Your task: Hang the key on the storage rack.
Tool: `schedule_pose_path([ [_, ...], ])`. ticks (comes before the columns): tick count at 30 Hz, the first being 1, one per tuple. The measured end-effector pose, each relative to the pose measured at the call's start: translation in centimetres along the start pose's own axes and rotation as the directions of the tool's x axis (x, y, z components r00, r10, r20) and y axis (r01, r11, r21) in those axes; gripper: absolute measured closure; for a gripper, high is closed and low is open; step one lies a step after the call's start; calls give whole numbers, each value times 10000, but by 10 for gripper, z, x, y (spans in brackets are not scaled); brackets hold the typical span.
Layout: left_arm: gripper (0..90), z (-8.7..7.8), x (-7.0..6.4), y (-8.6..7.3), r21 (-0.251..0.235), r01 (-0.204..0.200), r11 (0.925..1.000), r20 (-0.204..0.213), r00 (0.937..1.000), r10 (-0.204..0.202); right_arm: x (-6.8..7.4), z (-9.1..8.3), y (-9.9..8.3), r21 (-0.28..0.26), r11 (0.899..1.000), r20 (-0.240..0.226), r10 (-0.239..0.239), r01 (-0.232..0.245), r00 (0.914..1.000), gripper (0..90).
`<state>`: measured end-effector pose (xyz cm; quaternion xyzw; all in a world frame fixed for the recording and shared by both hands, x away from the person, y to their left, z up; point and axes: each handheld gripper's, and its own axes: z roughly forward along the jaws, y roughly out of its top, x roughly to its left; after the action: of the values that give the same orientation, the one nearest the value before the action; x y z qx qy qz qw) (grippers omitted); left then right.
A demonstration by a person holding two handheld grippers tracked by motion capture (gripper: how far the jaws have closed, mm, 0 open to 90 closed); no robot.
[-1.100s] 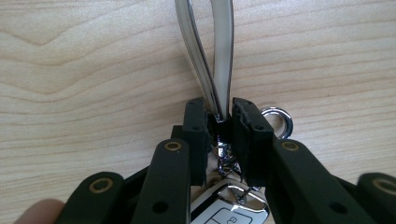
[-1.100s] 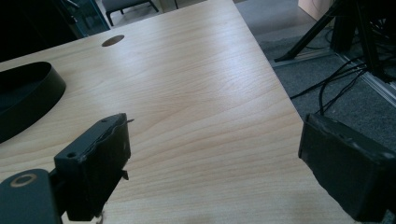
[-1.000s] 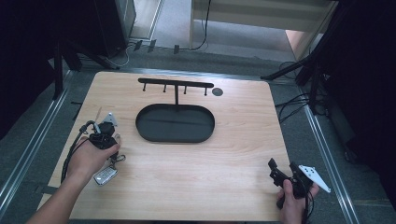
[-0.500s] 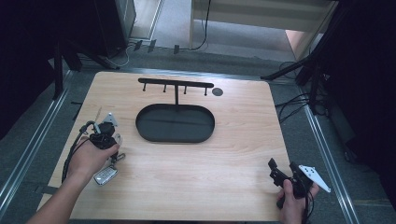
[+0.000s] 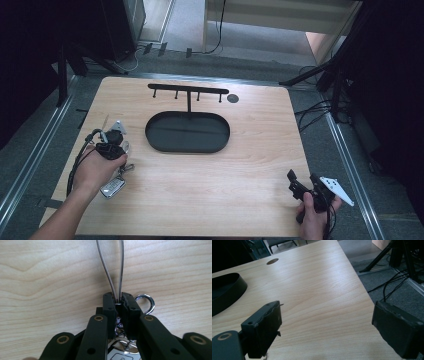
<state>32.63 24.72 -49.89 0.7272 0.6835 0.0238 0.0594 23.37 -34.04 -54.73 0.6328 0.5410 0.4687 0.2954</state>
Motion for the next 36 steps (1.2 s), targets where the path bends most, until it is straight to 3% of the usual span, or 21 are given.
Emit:
schedule_pose_path([
  [6,829,-11,3,-1,-887,4,9961,72,10000,2,0,0,0,-2,10000,-9,-4,4,10000,88],
  [11,830,-22,7,-3,-1899,184,9816,90,9998,-170,0,0,0,-36,10000,0,-51,51,10000,88],
  [12,830,-26,8,-4,-2339,188,9721,21,9998,-189,0,0,0,-33,10000,0,-49,49,10000,88],
  [13,830,-26,8,-4,-2339,188,9721,21,9998,-189,0,0,0,-33,10000,0,-49,49,10000,88],
  [15,830,-32,9,-5,-2879,141,9575,-49,9999,-162,0,0,0,-15,10000,10,-13,13,10000,88],
  [17,830,-38,9,-8,-3529,-8,9357,-77,10000,-21,0,0,0,-14,10000,10,-11,11,10000,88],
  [19,830,-44,7,-10,-4118,-106,9112,-213,9998,20,0,0,0,-14,10000,8,-15,15,10000,88],
  [20,831,-49,6,-12,-4554,-262,8899,-360,9993,110,0,0,0,-9,10000,7,-10,10,10000,88],
  [21,830,-49,6,-12,-4554,-262,8899,-360,9993,110,0,0,0,-9,10000,7,-10,10,10000,88],
  [25,831,-62,4,-14,-5557,-233,8311,-332,9994,58,0,0,0,-13,10000,13,-10,10,10000,88],
  [26,831,-65,3,-15,-5950,-293,8032,-396,9992,72,0,0,0,-13,10000,15,-10,10,10000,88],
  [30,831,-77,-2,-17,-6861,-756,7236,-988,9951,103,0,0,0,-10,10000,11,3,-3,10000,88],
  [32,831,-82,-5,-18,-7264,-920,6811,-1094,9938,175,0,0,0,-11,10000,10,5,-5,10000,88],
  [33,831,-84,-5,-19,-7482,-1040,6553,-1211,9925,193,0,0,0,-11,10000,9,5,-5,10000,88],
  [35,830,-88,-6,-21,-7894,-936,6068,-1038,9944,184,0,0,0,-13,10000,6,9,-9,10000,88],
  [36,830,-91,-5,-21,-8076,-638,5863,-634,9978,211,0,0,0,-13,10000,4,9,-9,10000,88],
])
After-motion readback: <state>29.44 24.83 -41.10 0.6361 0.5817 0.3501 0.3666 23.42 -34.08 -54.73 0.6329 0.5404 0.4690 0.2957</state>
